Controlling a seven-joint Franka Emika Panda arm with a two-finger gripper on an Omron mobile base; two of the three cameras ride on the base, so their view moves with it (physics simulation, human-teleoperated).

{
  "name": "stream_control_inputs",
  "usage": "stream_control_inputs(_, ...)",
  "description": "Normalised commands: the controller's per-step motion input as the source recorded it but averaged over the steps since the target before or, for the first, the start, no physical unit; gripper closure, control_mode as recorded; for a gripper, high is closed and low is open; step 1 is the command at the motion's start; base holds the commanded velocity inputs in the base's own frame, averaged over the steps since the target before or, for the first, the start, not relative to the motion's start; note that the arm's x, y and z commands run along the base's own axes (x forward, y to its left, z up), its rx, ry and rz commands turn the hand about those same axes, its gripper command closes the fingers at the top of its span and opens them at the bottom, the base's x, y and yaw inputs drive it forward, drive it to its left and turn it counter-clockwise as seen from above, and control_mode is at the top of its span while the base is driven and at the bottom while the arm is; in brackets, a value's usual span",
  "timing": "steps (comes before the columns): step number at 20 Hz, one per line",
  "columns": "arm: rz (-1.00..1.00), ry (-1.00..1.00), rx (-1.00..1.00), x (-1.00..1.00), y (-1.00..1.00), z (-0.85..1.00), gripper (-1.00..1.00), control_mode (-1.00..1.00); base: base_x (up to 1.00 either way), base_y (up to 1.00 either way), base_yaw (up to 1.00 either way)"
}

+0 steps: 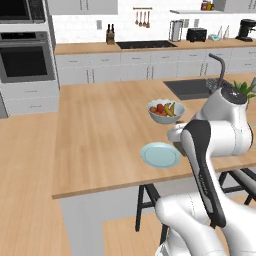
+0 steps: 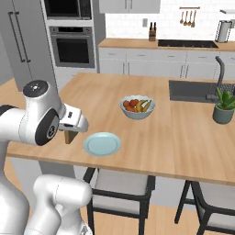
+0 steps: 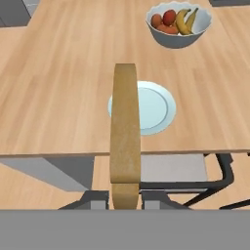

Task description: Start the toaster. Once the lever pops up, take the bread to the plate on the dining counter.

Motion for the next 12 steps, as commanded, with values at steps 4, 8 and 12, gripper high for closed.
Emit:
stream_control_inputs(4, 0.0, 0.0, 0.18, 0.28, -0.15, -0.36, 1.0, -1.0, 0.0, 0.0, 0.0)
stream_control_inputs(8, 0.0, 0.0, 0.26, 0.25, -0.36, -0.42, 1.0, -1.0, 0.0, 0.0, 0.0)
stream_control_inputs(12, 0.0, 0.0, 0.21, 0.24, -0.2, -0.44, 1.0, -1.0, 0.0, 0.0, 0.0)
